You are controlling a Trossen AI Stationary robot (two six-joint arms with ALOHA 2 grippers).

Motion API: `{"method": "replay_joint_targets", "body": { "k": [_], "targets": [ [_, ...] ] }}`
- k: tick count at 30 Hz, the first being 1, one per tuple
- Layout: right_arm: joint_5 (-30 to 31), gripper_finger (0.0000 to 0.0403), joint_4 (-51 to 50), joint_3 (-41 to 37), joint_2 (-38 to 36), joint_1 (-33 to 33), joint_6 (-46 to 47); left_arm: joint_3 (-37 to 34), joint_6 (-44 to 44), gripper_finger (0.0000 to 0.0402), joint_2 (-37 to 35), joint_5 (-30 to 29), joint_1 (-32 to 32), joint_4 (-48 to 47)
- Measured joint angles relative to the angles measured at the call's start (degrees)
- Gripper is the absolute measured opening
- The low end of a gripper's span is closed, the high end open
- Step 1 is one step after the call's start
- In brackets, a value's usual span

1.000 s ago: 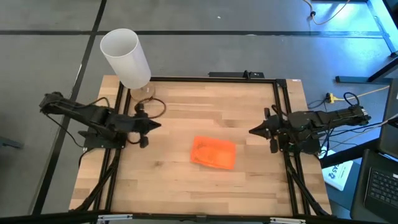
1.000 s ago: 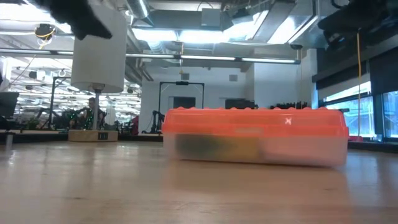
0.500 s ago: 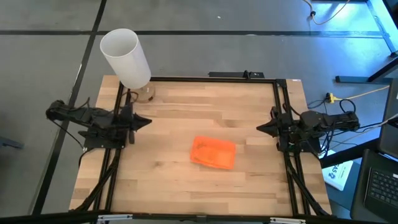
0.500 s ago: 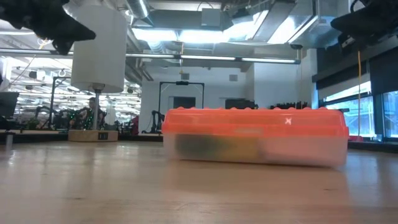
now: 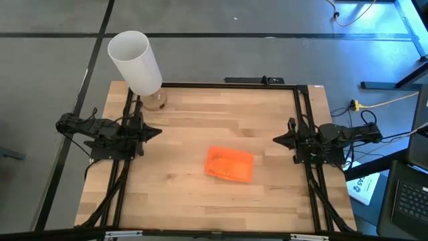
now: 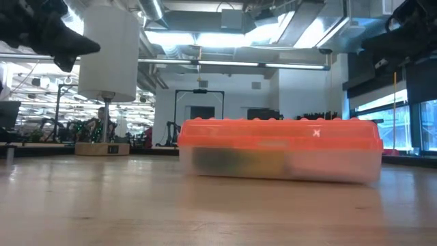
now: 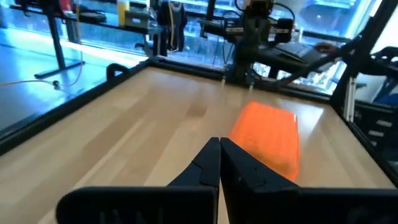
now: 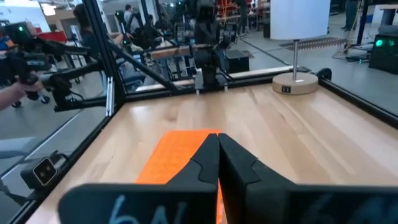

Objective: Pack school essentials
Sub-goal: Return to Home Position

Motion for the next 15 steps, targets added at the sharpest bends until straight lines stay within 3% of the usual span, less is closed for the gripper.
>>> {"method": "replay_joint_targets", "body": {
  "k": [15],
  "targets": [
    [-0.5, 0.0005, 5.4, -6.0, -0.2, 0.0, -3.9, -9.4, 5.4, 0.0000, 0.0, 0.3, 0.0, 9.6]
  ]
}}
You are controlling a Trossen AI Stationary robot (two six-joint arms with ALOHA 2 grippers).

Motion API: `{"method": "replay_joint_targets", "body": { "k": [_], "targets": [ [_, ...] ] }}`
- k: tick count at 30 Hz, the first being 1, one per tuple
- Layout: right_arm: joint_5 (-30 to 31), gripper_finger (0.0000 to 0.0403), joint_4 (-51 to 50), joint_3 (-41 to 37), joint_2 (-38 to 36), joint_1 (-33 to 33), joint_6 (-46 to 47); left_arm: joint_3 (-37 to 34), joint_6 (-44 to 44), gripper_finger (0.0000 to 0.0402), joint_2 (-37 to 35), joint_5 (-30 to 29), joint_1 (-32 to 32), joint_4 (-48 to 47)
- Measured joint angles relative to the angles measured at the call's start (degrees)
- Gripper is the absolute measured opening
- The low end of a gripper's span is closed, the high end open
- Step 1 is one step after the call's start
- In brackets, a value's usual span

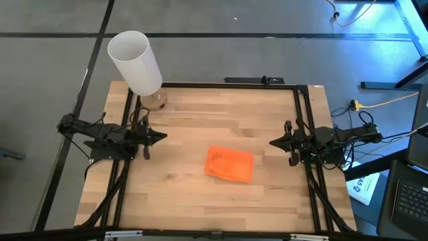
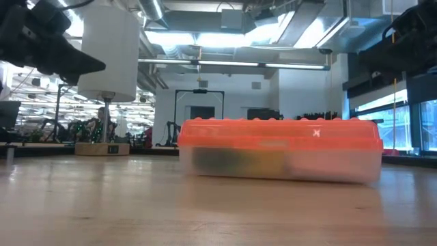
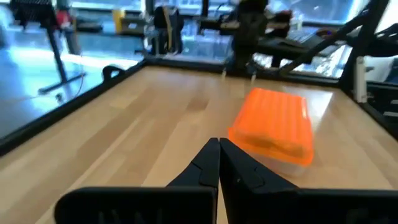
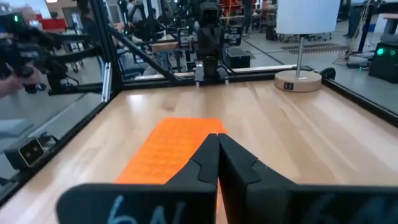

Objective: Pack school essentials
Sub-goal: Return to Home Position

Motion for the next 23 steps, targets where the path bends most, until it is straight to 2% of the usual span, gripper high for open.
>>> {"method": "replay_joint_targets", "body": {
  "k": [23],
  "targets": [
    [0.0, 0.0006, -0.3, 0.0, 0.0, 0.0, -3.7, -0.3, 2.3, 0.0000, 0.0, 0.9, 0.0, 1.2]
  ]
}}
